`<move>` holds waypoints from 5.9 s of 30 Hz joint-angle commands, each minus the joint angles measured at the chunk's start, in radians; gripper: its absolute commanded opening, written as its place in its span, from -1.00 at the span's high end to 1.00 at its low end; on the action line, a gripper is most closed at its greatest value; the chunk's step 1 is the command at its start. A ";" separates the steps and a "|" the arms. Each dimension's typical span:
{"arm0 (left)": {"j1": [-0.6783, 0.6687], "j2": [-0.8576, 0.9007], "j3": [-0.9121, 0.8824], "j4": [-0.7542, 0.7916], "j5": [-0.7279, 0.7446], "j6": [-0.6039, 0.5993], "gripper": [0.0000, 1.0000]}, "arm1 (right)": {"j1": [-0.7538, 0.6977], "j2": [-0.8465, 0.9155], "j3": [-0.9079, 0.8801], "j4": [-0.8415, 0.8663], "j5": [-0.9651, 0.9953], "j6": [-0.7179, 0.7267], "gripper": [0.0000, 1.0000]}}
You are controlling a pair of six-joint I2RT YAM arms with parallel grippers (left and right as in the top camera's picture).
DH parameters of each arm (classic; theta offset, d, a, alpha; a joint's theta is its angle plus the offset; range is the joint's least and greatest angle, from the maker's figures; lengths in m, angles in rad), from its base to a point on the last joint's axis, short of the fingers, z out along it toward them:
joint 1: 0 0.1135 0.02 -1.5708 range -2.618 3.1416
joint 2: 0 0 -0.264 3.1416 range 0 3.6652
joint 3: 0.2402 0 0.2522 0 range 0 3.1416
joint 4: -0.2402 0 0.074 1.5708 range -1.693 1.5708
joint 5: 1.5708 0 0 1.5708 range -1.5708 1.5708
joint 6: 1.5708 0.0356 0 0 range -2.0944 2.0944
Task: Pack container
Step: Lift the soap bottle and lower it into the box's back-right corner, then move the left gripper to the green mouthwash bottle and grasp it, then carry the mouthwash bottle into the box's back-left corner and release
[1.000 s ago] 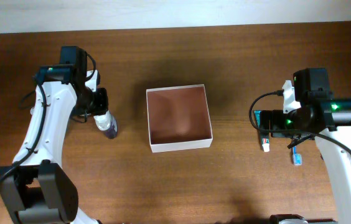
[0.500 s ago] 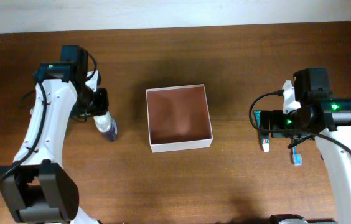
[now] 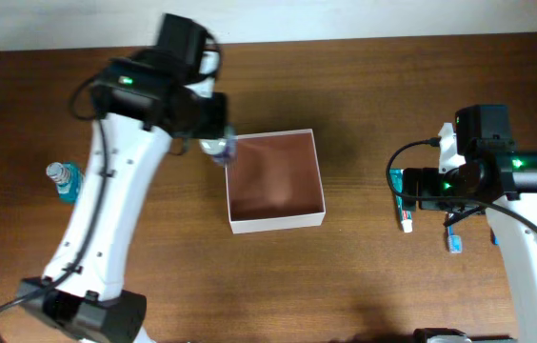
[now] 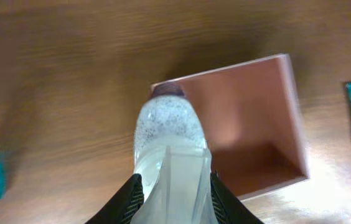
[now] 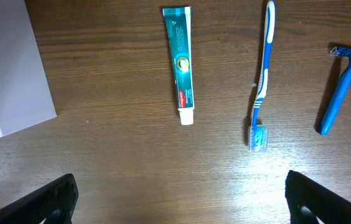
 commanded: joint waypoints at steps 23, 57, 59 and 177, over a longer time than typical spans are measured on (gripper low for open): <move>-0.253 0.329 0.019 0.370 -0.021 -0.087 0.99 | -0.081 0.003 0.019 -0.014 -0.032 0.008 -0.97; -0.278 0.414 0.016 0.440 -0.114 -0.087 -0.22 | -0.081 0.003 0.019 -0.008 -0.030 0.008 -0.97; -0.278 0.413 0.016 0.430 -0.114 -0.087 -0.27 | -0.081 0.003 0.019 -0.008 -0.031 0.008 -0.97; 0.732 0.140 -0.331 0.103 0.028 0.296 0.99 | -0.081 0.003 0.019 -0.016 -0.030 0.008 -0.97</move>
